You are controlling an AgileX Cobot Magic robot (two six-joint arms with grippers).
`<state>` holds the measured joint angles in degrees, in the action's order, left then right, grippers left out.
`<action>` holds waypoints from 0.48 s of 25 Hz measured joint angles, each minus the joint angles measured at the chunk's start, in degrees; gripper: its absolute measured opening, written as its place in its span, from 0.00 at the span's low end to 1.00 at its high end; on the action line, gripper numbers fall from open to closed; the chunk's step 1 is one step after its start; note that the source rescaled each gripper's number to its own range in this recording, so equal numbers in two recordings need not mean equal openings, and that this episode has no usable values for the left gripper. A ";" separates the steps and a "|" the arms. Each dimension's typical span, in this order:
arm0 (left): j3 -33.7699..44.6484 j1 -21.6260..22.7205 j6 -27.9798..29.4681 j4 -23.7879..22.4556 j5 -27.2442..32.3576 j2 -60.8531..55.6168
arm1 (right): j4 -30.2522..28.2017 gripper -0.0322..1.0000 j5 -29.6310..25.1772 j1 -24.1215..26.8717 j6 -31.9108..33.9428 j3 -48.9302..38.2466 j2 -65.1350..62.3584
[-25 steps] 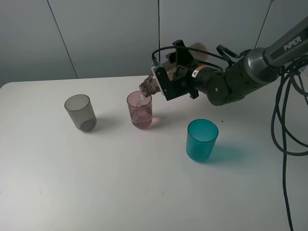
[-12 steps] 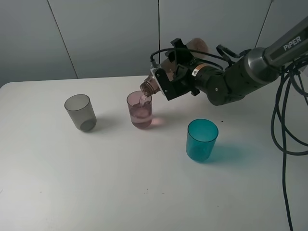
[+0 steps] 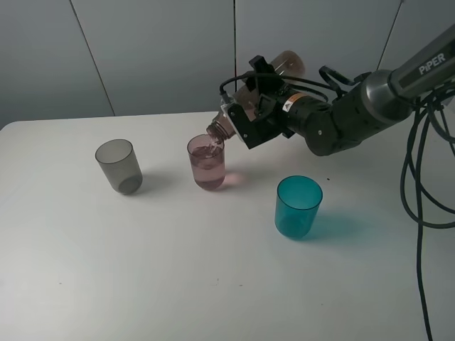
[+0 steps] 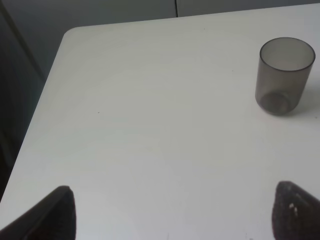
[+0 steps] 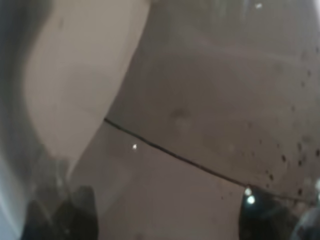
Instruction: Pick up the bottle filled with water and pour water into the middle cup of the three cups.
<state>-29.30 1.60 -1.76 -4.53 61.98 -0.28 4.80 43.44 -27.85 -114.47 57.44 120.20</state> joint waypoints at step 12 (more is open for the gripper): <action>0.00 0.00 0.00 0.00 0.00 0.00 | -2.72 0.03 0.77 0.00 -4.02 1.48 0.00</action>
<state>-29.30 1.60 -1.76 -4.53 61.98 -0.28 2.08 44.22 -27.85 -118.49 58.92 120.20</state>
